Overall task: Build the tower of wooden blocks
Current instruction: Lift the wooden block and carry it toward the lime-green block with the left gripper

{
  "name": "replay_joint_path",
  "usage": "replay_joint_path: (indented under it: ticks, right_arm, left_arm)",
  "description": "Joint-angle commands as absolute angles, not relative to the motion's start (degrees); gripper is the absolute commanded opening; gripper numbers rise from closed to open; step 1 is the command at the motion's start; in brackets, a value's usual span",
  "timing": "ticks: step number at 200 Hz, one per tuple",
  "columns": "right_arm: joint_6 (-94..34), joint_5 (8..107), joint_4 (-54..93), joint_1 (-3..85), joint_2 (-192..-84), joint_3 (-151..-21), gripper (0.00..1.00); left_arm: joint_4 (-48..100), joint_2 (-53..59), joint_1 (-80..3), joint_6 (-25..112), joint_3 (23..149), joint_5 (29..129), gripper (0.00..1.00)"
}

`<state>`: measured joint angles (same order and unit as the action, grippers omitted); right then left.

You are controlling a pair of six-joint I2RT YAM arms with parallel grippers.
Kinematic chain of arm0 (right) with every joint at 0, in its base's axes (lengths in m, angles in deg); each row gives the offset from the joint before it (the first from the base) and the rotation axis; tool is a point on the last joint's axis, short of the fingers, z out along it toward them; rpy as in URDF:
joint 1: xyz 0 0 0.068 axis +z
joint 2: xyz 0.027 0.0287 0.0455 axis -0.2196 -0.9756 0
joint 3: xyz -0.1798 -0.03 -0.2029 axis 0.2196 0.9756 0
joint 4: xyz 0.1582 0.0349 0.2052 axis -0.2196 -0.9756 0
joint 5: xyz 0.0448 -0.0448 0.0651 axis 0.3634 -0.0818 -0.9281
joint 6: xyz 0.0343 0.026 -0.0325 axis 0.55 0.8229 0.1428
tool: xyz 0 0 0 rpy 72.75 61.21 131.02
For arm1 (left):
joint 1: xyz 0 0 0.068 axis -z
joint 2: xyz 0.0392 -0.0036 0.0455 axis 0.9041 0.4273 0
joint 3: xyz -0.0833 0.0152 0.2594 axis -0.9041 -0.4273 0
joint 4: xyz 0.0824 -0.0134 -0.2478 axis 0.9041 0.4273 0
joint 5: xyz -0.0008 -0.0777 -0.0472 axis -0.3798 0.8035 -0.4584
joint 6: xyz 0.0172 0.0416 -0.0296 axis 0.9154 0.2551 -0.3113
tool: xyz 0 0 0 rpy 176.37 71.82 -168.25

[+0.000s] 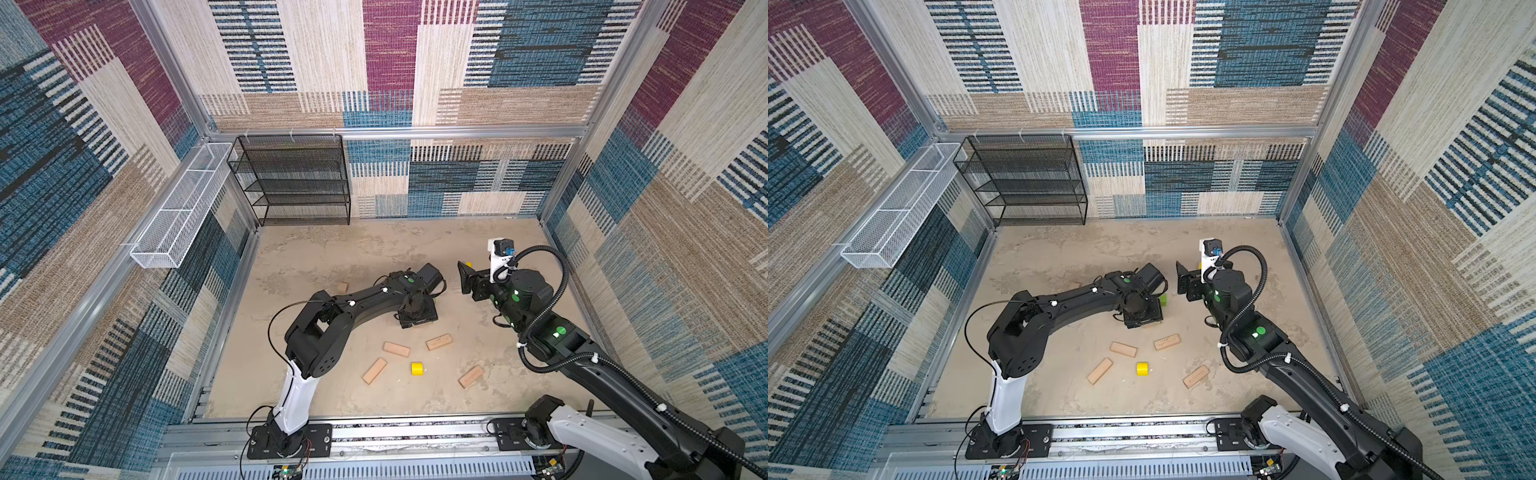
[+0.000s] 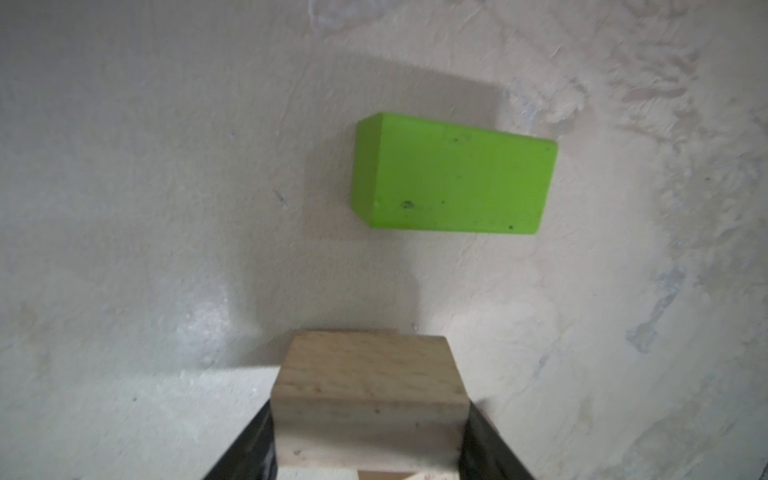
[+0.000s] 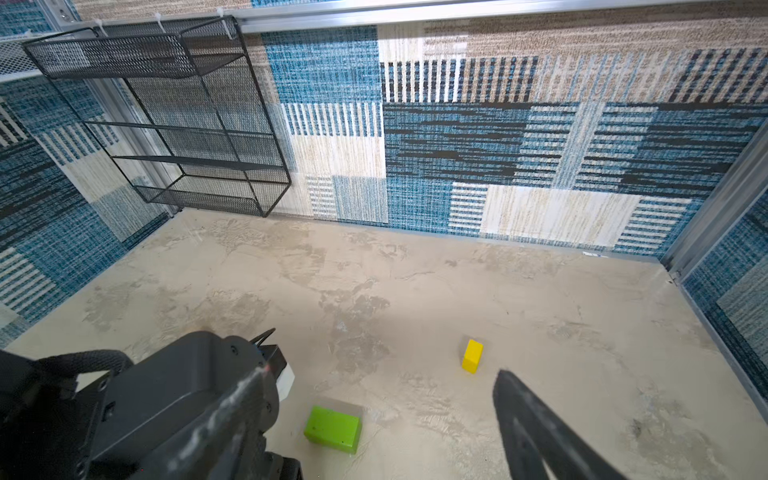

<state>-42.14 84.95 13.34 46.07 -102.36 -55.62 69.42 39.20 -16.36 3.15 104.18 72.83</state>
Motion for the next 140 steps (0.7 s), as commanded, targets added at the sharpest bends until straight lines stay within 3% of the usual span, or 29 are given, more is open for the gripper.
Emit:
replay_joint_path:
  ticks: [1, 65, 108, 140]
  right_arm:
    - [-42.30, 86.53, 15.78, 46.00, -101.31, -55.31, 0.89]
    - [-42.77, 85.69, 16.87, 46.04, -100.43, -53.98, 0.89]
    - [-42.87, 85.91, 16.47, 46.00, -100.84, -54.24, 0.92]
    - [-41.50, 85.65, 14.27, 45.98, -102.12, -55.83, 0.94]
  left_arm:
    - [71.73, 40.02, -16.58, 3.29, 105.87, 72.27, 0.53]
    - [73.16, 42.82, -16.62, 2.71, 109.45, 73.33, 0.63]
    - [74.23, 43.55, -16.64, 2.79, 111.21, 73.45, 0.86]
    - [74.53, 42.60, -16.60, 3.60, 112.27, 73.45, 0.90]
